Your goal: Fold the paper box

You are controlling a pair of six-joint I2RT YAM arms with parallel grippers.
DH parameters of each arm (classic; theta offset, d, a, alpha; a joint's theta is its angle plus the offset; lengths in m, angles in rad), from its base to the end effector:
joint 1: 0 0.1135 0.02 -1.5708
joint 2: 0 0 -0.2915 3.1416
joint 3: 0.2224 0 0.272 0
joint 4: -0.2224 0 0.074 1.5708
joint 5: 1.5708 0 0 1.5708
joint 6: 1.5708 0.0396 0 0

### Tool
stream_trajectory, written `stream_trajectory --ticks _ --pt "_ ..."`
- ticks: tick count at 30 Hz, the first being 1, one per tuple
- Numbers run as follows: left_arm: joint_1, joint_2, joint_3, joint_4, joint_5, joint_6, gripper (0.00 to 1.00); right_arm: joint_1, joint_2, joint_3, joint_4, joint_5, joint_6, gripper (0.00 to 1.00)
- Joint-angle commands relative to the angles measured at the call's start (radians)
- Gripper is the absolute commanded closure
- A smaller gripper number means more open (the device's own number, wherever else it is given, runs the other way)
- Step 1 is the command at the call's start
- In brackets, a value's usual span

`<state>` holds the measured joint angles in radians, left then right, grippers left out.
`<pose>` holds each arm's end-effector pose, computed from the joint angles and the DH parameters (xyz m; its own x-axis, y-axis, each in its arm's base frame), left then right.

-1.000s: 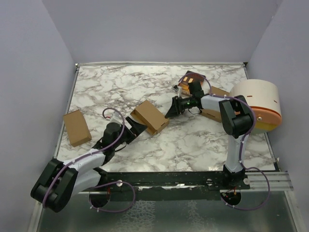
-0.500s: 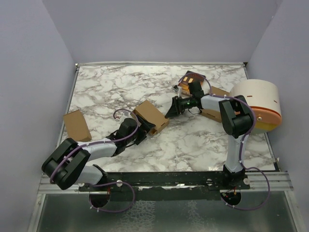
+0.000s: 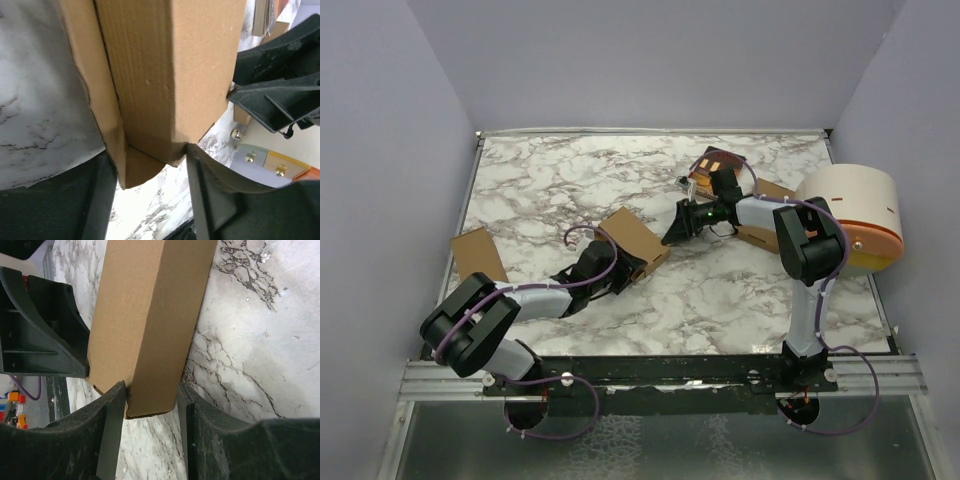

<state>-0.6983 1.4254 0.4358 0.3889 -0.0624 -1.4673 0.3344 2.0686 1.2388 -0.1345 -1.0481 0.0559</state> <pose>0.2063 -0.1699 0.1490 -0.6438 -0.7557 -0.1203 -0.3684 0.4438 -0.8169 0.4006 0.1755 0.1373 -0.8101 -0.2519 -0.5293 -0.5860 0.3241 0.7427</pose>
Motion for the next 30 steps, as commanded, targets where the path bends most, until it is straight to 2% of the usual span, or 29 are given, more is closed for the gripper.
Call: stream_trajectory --ticks 1,3,8,13,21,25,30 --pt "-0.012 0.013 0.031 -0.011 -0.02 -0.035 0.55 0.012 0.045 0.001 -0.039 0.056 -0.034 0.55" --pt "-0.014 0.019 0.029 0.0 -0.015 -0.036 0.68 0.012 0.047 0.001 -0.039 0.057 -0.034 0.56" --pt "-0.016 0.041 0.022 0.028 0.0 -0.044 0.84 0.012 0.047 0.001 -0.039 0.059 -0.035 0.56" --pt "-0.016 0.046 0.019 0.049 0.01 -0.034 0.85 0.012 0.047 0.003 -0.042 0.06 -0.037 0.56" --pt "-0.015 -0.023 0.011 -0.015 -0.028 0.056 0.44 0.012 0.048 0.004 -0.045 0.06 -0.039 0.55" --pt "-0.014 -0.068 0.003 -0.073 -0.056 0.066 0.34 0.012 0.05 0.004 -0.045 0.06 -0.04 0.56" --pt "0.028 -0.134 0.009 -0.183 -0.097 0.134 0.13 0.012 0.05 0.006 -0.046 0.061 -0.04 0.56"
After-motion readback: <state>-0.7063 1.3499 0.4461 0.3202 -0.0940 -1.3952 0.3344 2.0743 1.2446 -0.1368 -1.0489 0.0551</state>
